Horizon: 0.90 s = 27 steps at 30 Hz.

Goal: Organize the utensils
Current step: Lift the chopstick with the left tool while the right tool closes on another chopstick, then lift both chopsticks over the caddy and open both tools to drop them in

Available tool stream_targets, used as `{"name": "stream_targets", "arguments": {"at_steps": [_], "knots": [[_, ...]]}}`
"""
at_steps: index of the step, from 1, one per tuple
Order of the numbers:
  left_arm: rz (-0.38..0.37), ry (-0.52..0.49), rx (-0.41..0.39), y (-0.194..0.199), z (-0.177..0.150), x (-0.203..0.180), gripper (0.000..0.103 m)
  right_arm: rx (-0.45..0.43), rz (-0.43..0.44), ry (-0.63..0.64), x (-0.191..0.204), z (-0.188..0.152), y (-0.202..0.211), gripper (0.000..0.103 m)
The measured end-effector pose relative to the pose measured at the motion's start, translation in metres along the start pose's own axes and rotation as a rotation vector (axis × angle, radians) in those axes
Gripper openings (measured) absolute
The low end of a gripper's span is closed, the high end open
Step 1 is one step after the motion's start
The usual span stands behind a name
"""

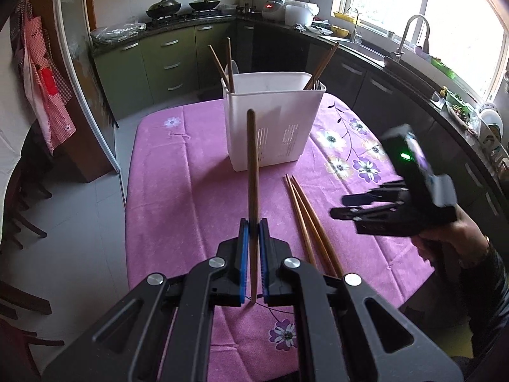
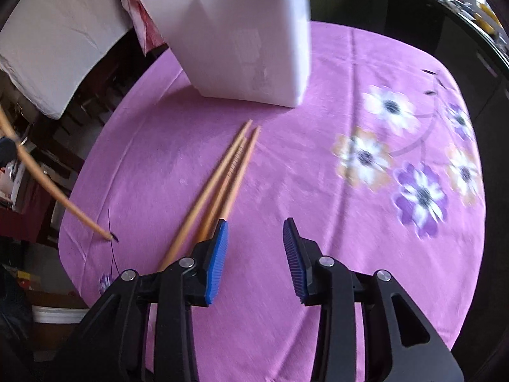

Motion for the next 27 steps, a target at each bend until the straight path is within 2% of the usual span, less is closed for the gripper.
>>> {"name": "stream_targets", "arguments": {"at_steps": [7,10,19,22,24,27], "knots": [[-0.019,-0.009,-0.009,0.003,-0.002,0.003,0.006,0.079,-0.032,0.004,0.013,0.025,-0.026,0.027],[-0.027,-0.009,-0.013,0.003,-0.003,0.005,0.006,0.098,-0.091,0.017,0.015,0.032,-0.033,0.023],[-0.037,-0.017,-0.019,0.005,-0.004,0.006,0.006,0.156,-0.153,0.047,0.027,0.033,-0.049,0.022],[-0.038,-0.019,-0.02,0.005,-0.005,0.005,0.006,0.15,-0.168,0.052,0.035,0.034,-0.056,0.02],[-0.036,-0.021,-0.02,0.005,-0.005,0.004,0.006,0.138,-0.165,0.058,0.039,0.036,-0.058,0.011],[-0.034,-0.021,-0.02,0.005,-0.005,0.003,0.006,0.12,-0.155,0.054,0.04,0.037,-0.058,0.008]]}}
Point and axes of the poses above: each gripper's, at about its wrist camera, not at the fingertips, and y roughly against the way its jaws point, x to its left, z to its top, the point moved 7 cm from there along -y, roughly the way its jaws point, and after that the axes turned 2 degrees about -y, right-handed, at the moved point
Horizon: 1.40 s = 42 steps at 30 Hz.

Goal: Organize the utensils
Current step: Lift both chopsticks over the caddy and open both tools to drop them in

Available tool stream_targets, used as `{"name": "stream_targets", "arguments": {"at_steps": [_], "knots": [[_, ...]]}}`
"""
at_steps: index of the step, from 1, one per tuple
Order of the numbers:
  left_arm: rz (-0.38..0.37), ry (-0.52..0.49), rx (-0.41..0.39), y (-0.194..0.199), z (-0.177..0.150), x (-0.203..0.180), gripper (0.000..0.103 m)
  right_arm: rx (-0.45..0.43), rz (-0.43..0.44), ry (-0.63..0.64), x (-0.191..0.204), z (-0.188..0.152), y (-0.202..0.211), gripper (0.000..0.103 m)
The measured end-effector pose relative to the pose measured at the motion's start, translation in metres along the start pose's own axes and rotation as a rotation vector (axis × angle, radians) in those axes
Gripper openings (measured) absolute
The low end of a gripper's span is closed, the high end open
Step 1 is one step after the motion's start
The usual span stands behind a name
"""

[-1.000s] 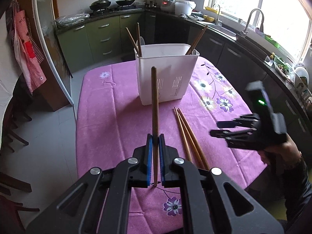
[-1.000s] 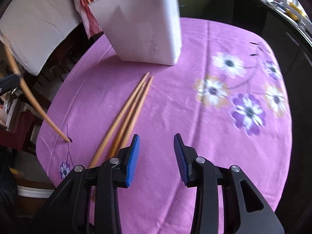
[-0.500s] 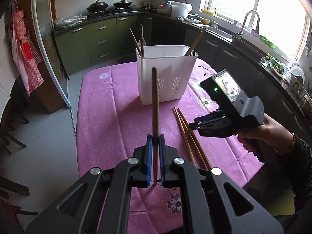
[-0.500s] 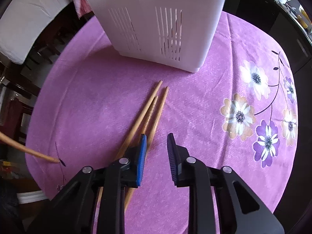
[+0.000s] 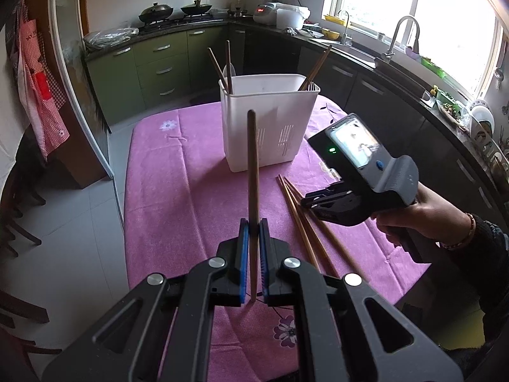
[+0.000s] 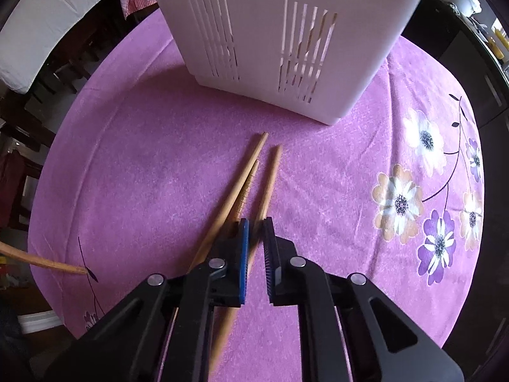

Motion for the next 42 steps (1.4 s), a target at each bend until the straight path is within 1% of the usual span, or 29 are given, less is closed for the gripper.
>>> {"name": "stream_targets", "arguments": {"at_steps": [2,4,7,10,13,15,17,21,27,31,35,37,39,42], "knots": [[0.004,0.0,0.001,0.0,0.0,0.0,0.006,-0.026,0.024,-0.009,-0.004,-0.001,0.008,0.007],[0.005,0.002,0.002,0.0,-0.001,0.0,0.006,-0.069,0.039,-0.011,-0.007,-0.003,0.025,0.007],[0.01,0.002,0.003,0.001,-0.001,0.0,0.007,-0.16,0.07,-0.022,-0.013,-0.009,0.061,0.007],[0.011,0.002,0.002,0.002,-0.002,0.001,0.006,-0.284,0.08,-0.021,-0.019,-0.022,0.112,0.007],[0.017,0.0,0.0,0.003,-0.003,0.002,0.007,-0.398,0.076,-0.016,-0.027,-0.045,0.162,0.007],[0.018,0.0,0.0,0.004,-0.004,0.001,0.007,-0.452,0.07,-0.016,-0.038,-0.06,0.191,0.007],[0.022,-0.002,-0.002,0.004,-0.005,0.001,0.007,-0.481,0.061,-0.021,-0.047,-0.069,0.211,0.007],[0.025,-0.008,-0.005,0.006,-0.005,-0.001,0.007,-0.501,0.036,-0.043,-0.057,-0.082,0.217,0.007],[0.028,-0.018,-0.017,0.015,0.0,-0.006,0.006,-0.513,0.068,-0.058,-0.063,-0.081,0.21,0.007],[0.017,-0.037,-0.034,0.026,0.015,-0.015,0.006,-0.52,0.08,-0.059,-0.063,-0.083,0.209,0.007],[0.016,-0.07,-0.059,0.039,0.042,-0.026,0.006,-0.524,0.09,-0.064,-0.067,-0.085,0.209,0.007],[0.008,-0.083,-0.079,0.048,0.064,-0.033,0.006,-0.524,0.103,-0.068,-0.069,-0.086,0.209,0.007],[0.003,-0.091,-0.108,0.059,0.086,-0.037,0.006,-0.524,0.113,-0.068,-0.07,-0.087,0.209,0.007],[0.014,-0.093,-0.173,0.076,0.123,-0.04,0.006,-0.525,0.122,-0.065,-0.072,-0.089,0.209,0.007]]}}
Point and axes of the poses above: each gripper's, at about its wrist camera, not at the fingertips, and y roughly against the way its jaws point, x to its left, z to its top, the point moved 7 cm from there along -y, roughly the way its jaws point, and after that the axes turned 2 degrees about -y, right-handed, at the moved point
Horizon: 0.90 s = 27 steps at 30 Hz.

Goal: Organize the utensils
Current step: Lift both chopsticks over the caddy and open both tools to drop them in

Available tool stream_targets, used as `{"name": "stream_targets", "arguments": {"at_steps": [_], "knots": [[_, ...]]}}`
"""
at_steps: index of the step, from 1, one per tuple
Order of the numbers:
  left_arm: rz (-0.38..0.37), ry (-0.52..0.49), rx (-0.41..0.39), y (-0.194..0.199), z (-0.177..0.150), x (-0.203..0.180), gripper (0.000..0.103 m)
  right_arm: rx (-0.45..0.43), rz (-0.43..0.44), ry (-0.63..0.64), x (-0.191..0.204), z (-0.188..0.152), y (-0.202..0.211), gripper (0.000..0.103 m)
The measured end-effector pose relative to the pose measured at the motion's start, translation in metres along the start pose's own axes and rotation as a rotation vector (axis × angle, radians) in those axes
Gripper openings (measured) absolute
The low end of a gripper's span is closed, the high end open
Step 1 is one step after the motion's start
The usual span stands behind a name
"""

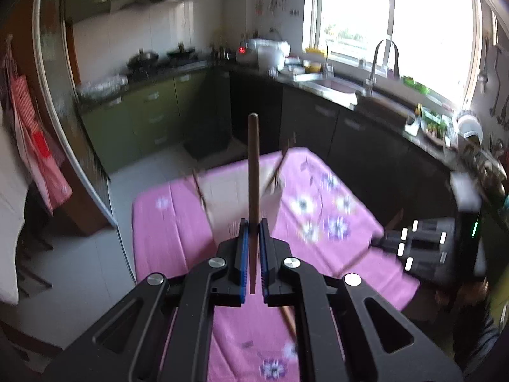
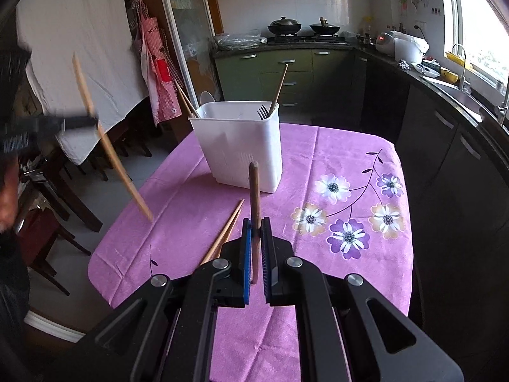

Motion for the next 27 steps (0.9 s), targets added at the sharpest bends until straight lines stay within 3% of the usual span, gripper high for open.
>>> {"name": "stream_targets", "arguments": {"at_steps": [6,10,17,24,25,27], "knots": [[0.062,0.001,-0.132,0.006,0.075,0.01,0.006,-0.007,0.017,0.002,-0.001,-0.003,0.003,0.007],[0.112,0.025,-0.138,-0.025,0.097,0.025,0.006,-0.017,0.022,0.003,-0.001,-0.006,0.005,0.007],[0.136,0.073,-0.012,-0.106,0.074,0.047,0.007,-0.02,0.022,-0.004,-0.004,-0.01,0.008,0.007],[0.117,0.059,0.072,-0.139,0.044,0.048,0.007,-0.015,0.03,-0.001,0.0,-0.007,0.007,0.007],[0.109,0.063,0.066,-0.134,0.042,0.047,0.01,-0.011,0.037,0.0,0.001,-0.005,0.006,0.007],[0.091,0.077,0.044,-0.123,0.041,0.046,0.029,-0.011,0.042,0.003,0.003,-0.001,0.007,0.007]]}}
Point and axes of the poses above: each gripper's, at about its wrist camera, not at the fingertips, and y roughly against the way its jaws point, x to its left, z to its top, the point moved 7 cm from there along -y, roughly the way its jaws point, and after that the axes turned 2 degrees about -y, right-handed, at the moved point
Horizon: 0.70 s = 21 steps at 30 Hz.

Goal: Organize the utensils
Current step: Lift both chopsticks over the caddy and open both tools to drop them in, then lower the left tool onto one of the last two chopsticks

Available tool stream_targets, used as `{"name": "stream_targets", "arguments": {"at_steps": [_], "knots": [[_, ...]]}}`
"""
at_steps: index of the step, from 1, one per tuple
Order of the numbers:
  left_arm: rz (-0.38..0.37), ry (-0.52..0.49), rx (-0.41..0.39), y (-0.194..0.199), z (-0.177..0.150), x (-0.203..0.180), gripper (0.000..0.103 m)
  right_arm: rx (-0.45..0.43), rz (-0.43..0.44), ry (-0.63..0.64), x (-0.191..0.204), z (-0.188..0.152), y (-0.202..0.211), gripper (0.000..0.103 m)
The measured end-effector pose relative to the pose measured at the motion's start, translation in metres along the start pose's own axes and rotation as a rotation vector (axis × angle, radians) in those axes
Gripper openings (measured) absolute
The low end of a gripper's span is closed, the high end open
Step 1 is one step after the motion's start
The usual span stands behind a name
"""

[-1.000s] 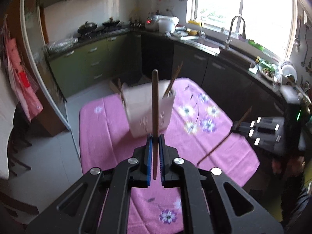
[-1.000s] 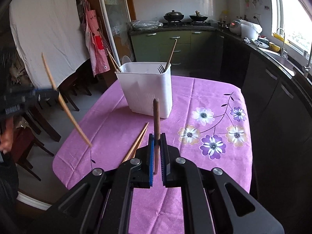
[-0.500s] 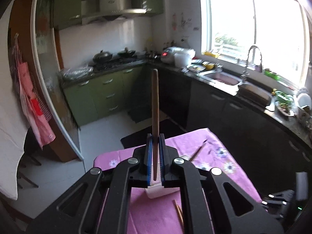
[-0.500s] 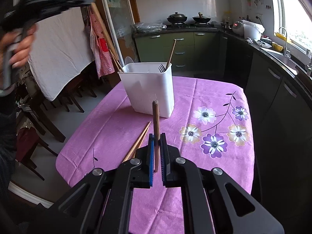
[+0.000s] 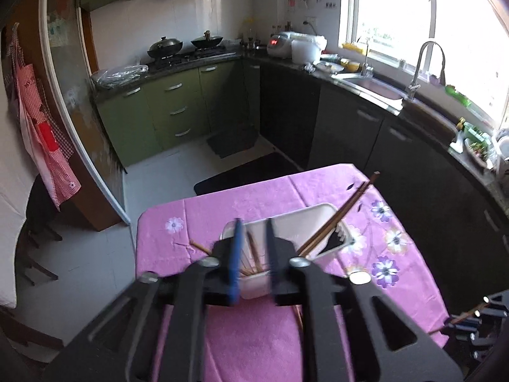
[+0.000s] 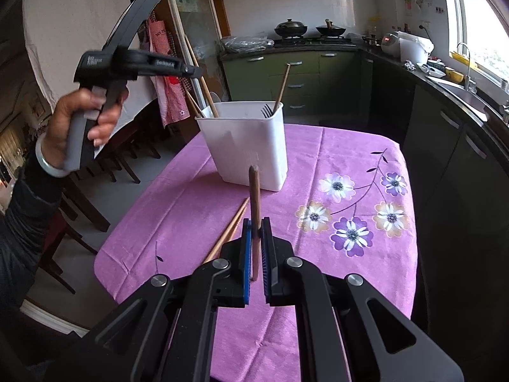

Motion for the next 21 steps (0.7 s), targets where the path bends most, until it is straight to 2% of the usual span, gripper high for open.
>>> {"name": "stream_targets", "arguments": {"at_steps": [1,2,4,6,9,12,16,19,21], "knots": [[-0.01,0.013,-0.029,0.012,-0.001,0.002,0.048,-0.004,0.003,0.004,0.001,0.004,0.002,0.007],[-0.013,0.023,-0.07,0.026,-0.002,0.005,0.062,-0.008,0.007,0.006,0.003,0.009,0.004,0.007],[0.002,0.028,-0.141,0.052,-0.007,0.008,0.069,-0.029,0.019,0.012,0.006,0.023,0.012,0.007],[0.031,0.032,-0.194,0.074,-0.016,0.012,0.072,-0.061,0.029,0.017,0.009,0.041,0.022,0.007],[0.058,0.061,-0.237,0.099,-0.041,0.019,0.092,-0.123,0.056,0.023,0.015,0.076,0.038,0.007],[0.087,0.082,-0.239,0.109,-0.07,0.024,0.096,-0.207,0.078,0.013,0.02,0.121,0.053,0.007],[0.103,0.058,-0.192,0.107,-0.105,0.022,0.096,-0.292,0.081,-0.017,0.022,0.178,0.053,0.007],[0.111,0.02,-0.142,0.101,-0.122,0.019,0.096,-0.313,0.048,-0.024,0.022,0.202,0.038,0.007],[0.124,-0.007,-0.121,0.096,-0.131,0.017,0.096,-0.289,0.016,-0.025,0.021,0.21,0.013,0.007]]}}
Point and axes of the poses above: each gripper's, at about its wrist camera, not at the fingertips, and y roughly against the way its jaws point, x to its left, z to its top, the point moved 7 cm from there along -y, roughly the way its jaws point, and after that the axes turned 2 degrees about -y, right-handed, at the moved point
